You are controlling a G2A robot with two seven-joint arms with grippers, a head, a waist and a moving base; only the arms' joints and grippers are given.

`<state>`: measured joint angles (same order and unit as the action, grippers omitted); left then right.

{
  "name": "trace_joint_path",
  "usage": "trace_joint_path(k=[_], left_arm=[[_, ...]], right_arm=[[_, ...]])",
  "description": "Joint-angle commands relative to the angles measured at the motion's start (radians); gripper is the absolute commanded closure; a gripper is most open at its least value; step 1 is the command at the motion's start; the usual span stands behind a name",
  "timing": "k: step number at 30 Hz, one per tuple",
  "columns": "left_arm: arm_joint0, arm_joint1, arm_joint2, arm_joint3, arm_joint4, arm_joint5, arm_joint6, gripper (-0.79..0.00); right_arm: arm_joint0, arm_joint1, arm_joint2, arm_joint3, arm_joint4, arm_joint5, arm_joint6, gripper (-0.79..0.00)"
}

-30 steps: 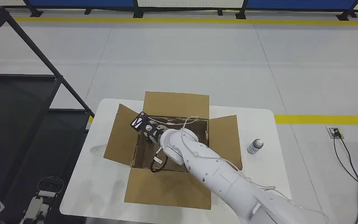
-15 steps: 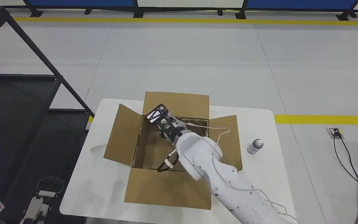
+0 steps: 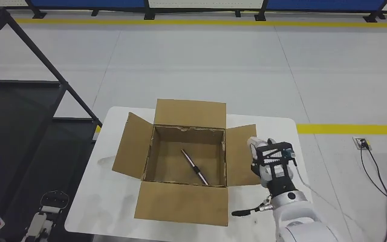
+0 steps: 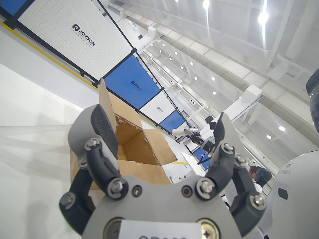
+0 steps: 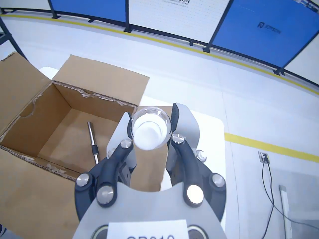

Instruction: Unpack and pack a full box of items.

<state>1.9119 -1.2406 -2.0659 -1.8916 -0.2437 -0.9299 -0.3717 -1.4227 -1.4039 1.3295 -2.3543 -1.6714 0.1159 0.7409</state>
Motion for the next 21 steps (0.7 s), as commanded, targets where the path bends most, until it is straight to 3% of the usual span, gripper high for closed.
trace_joint_path(k=[1, 7, 11, 21], left_arm=[[0.0, 0.0, 0.0, 0.0, 0.0, 0.0, 0.0, -0.785], [0.0, 0.0, 0.0, 0.0, 0.0, 0.0, 0.0, -0.785], [0.0, 0.0, 0.0, 0.0, 0.0, 0.0, 0.0, -0.785], [0.0, 0.0, 0.0, 0.0, 0.0, 0.0, 0.0, -0.785]], right_arm=[[-0.064, 0.002, 0.04, 0.004, 0.055, -0.001, -0.013, 0.0], [-0.252, 0.007, 0.209, 0.005, 0.207, 0.017, -0.067, 0.0], [-0.321, 0.011, 0.303, 0.074, 0.321, -0.032, -0.158, 0.0], [-0.199, 0.023, 0.354, 0.311, 0.384, -0.12, -0.139, 0.0]])
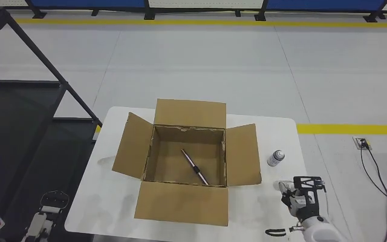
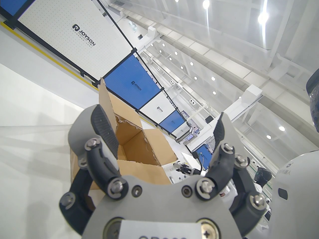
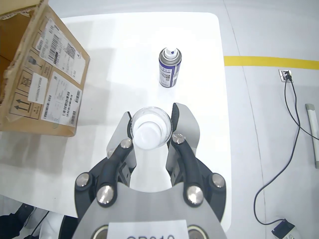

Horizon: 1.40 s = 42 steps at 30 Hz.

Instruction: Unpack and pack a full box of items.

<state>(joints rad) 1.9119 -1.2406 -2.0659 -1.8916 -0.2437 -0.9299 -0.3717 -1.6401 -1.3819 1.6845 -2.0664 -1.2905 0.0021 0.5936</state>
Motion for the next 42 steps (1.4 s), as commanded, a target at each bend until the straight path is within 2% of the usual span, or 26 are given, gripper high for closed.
trace_joint_path(k=[1, 8, 12, 13, 14, 16, 17, 18, 19, 20, 22, 28, 31, 34, 38, 42], left_arm=[[0.0, 0.0, 0.0, 0.0, 0.0, 0.0, 0.0, -0.785], [0.0, 0.0, 0.0, 0.0, 0.0, 0.0, 0.0, -0.785], [0.0, 0.0, 0.0, 0.0, 0.0, 0.0, 0.0, -0.785], [0.0, 0.0, 0.0, 0.0, 0.0, 0.0, 0.0, -0.785], [0.0, 0.0, 0.0, 0.0, 0.0, 0.0, 0.0, -0.785], [0.0, 0.0, 0.0, 0.0, 0.0, 0.0, 0.0, -0.785], [0.0, 0.0, 0.0, 0.0, 0.0, 0.0, 0.0, -0.785], [0.0, 0.0, 0.0, 0.0, 0.0, 0.0, 0.0, -0.785], [0.0, 0.0, 0.0, 0.0, 0.0, 0.0, 0.0, -0.785], [0.0, 0.0, 0.0, 0.0, 0.0, 0.0, 0.0, -0.785], [0.0, 0.0, 0.0, 0.0, 0.0, 0.0, 0.0, -0.785], [0.0, 0.0, 0.0, 0.0, 0.0, 0.0, 0.0, -0.785], [0.0, 0.0, 0.0, 0.0, 0.0, 0.0, 0.0, -0.785], [0.0, 0.0, 0.0, 0.0, 0.0, 0.0, 0.0, -0.785], [0.0, 0.0, 0.0, 0.0, 0.0, 0.0, 0.0, -0.785], [0.0, 0.0, 0.0, 0.0, 0.0, 0.0, 0.0, -0.785]], right_arm=[[0.038, 0.002, 0.001, 0.048, 0.004, -0.012, 0.018, 0.0], [0.179, 0.011, -0.006, 0.232, 0.004, -0.04, 0.056, 0.0], [0.223, 0.015, -0.009, 0.295, 0.014, -0.052, 0.058, 0.0], [0.23, 0.016, -0.01, 0.305, 0.017, -0.055, 0.061, -0.129], [0.236, 0.016, -0.012, 0.313, 0.02, -0.056, 0.066, -0.182], [0.245, 0.018, -0.016, 0.325, 0.022, -0.056, 0.067, -0.234], [0.247, 0.018, -0.017, 0.331, 0.024, -0.056, 0.066, -0.302], [0.25, 0.019, -0.018, 0.335, 0.028, -0.057, 0.065, -0.385], [0.251, 0.019, -0.018, 0.338, 0.032, -0.057, 0.063, -0.591], [0.251, 0.02, -0.02, 0.339, 0.034, -0.057, 0.059, -0.702], [0.248, 0.021, -0.02, 0.337, 0.038, -0.055, 0.044, -0.785], [0.214, 0.021, -0.024, 0.252, 0.032, -0.006, -0.027, -0.785], [0.182, 0.018, -0.058, 0.147, 0.01, 0.015, -0.09, -0.785], [0.186, 0.017, -0.12, 0.036, -0.062, 0.023, -0.095, -0.785], [0.257, 0.015, -0.236, -0.062, -0.154, -0.019, -0.088, -0.785], [0.439, 0.008, -0.363, 0.004, -0.158, -0.104, 0.015, -0.785]])
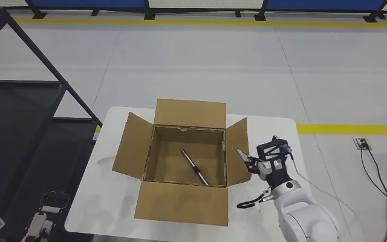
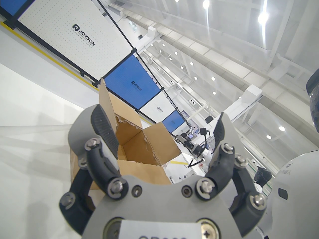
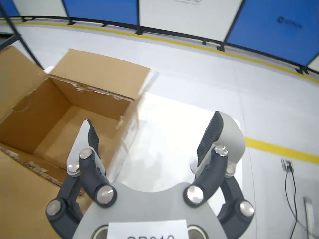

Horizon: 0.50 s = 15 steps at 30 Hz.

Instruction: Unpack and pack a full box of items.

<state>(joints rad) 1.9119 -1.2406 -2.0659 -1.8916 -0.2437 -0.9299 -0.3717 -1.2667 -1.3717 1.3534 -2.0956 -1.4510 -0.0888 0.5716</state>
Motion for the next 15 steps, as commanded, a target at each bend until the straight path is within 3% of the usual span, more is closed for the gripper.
trace_joint_path(k=[1, 3, 6, 15], left_arm=[[0.0, 0.0, 0.0, 0.0, 0.0, 0.0, 0.0, -0.785], [0.0, 0.0, 0.0, 0.0, 0.0, 0.0, 0.0, -0.785], [0.0, 0.0, 0.0, 0.0, 0.0, 0.0, 0.0, -0.785], [0.0, 0.0, 0.0, 0.0, 0.0, 0.0, 0.0, -0.785]], right_arm=[[0.123, -0.007, -0.061, 0.072, -0.017, 0.006, 0.072, -0.785], [0.227, -0.019, -0.134, 0.135, -0.052, 0.038, 0.112, -0.785], [0.35, -0.035, -0.21, 0.237, -0.002, 0.007, 0.167, -0.785], [0.739, -0.114, -0.419, 0.728, 0.343, -0.076, 0.453, -0.785]])
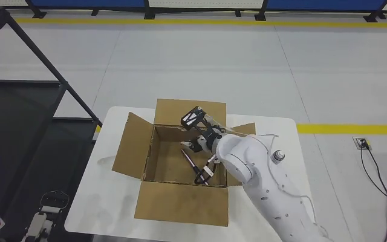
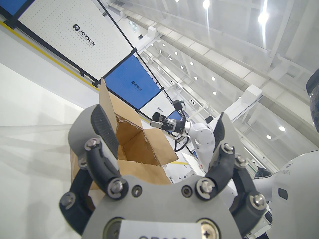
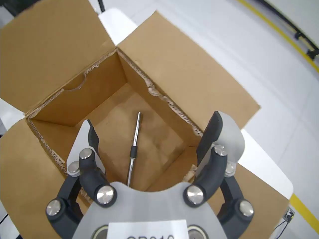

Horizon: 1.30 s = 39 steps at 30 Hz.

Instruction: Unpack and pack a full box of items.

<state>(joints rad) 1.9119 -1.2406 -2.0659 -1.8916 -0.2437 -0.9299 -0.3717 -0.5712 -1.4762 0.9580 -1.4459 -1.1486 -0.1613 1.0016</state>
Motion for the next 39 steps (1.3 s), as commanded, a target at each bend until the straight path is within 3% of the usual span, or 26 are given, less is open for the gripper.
trace_joint_path(k=[1, 7, 14, 15, 16, 17, 20, 24, 28, 39], left_arm=[[0.0, 0.0, 0.0, 0.0, 0.0, 0.0, 0.0, -0.785], [0.0, 0.0, 0.0, 0.0, 0.0, 0.0, 0.0, -0.785], [0.0, 0.0, 0.0, 0.0, 0.0, 0.0, 0.0, -0.785], [0.0, 0.0, 0.0, 0.0, 0.0, 0.0, 0.0, -0.785], [0.0, 0.0, 0.0, 0.0, 0.0, 0.0, 0.0, -0.785], [0.0, 0.0, 0.0, 0.0, 0.0, 0.0, 0.0, -0.785], [0.0, 0.0, 0.0, 0.0, 0.0, 0.0, 0.0, -0.785], [0.0, 0.0, 0.0, 0.0, 0.0, 0.0, 0.0, -0.785], [0.0, 0.0, 0.0, 0.0, 0.0, 0.0, 0.0, -0.785], [0.0, 0.0, 0.0, 0.0, 0.0, 0.0, 0.0, -0.785]], right_arm=[[0.075, -0.02, -0.047, 0.145, 0.07, -0.001, 0.054, -0.785], [0.187, -0.084, -0.167, 0.436, 0.201, 0.001, 0.081, -0.785], [0.227, -0.144, -0.251, 0.635, 0.273, 0.028, 0.057, -0.785], [0.23, -0.151, -0.26, 0.657, 0.276, 0.035, 0.058, -0.76], [0.232, -0.158, -0.267, 0.672, 0.282, 0.031, 0.053, -0.665], [0.234, -0.164, -0.274, 0.687, 0.285, 0.028, 0.044, -0.622], [0.24, -0.18, -0.294, 0.732, 0.281, 0.044, 0.037, -0.585], [0.252, -0.201, -0.315, 0.794, 0.274, 0.07, 0.041, -0.437], [0.263, -0.219, -0.326, 0.853, 0.279, 0.073, 0.04, -0.391], [0.283, -0.258, -0.342, 0.952, 0.281, 0.061, -0.003, -0.382]])
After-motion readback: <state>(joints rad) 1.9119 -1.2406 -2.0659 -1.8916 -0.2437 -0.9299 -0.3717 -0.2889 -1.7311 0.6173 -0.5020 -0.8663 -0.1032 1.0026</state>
